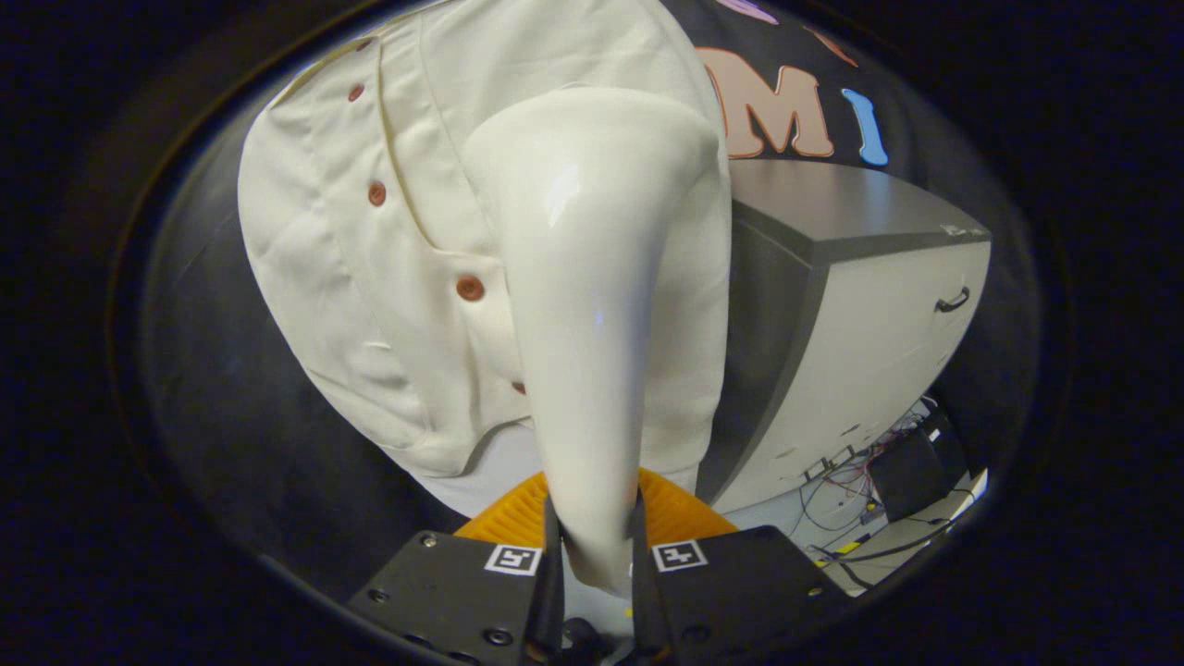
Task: Iron the clothes twice with a garment steamer, once on the left side and once on the right side.
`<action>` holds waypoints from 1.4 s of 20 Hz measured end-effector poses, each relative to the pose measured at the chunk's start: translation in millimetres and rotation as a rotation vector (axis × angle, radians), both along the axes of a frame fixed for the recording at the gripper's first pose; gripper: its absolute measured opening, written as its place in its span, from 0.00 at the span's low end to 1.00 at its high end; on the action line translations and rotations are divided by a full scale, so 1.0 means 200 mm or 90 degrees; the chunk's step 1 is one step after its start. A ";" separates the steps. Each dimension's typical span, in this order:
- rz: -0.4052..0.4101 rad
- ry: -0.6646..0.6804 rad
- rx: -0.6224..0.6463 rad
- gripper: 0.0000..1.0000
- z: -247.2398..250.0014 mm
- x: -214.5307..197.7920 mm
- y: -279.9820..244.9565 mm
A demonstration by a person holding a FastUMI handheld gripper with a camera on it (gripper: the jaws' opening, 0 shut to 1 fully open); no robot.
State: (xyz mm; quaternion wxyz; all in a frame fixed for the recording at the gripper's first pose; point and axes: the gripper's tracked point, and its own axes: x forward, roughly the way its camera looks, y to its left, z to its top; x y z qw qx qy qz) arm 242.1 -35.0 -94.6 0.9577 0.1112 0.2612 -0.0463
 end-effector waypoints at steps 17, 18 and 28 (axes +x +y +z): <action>-0.026 0.063 0.058 0.30 -0.27 -0.30 0.16; -0.030 0.060 0.061 0.30 -0.27 -0.32 0.17; -0.045 0.018 0.053 0.30 -0.11 -0.72 0.21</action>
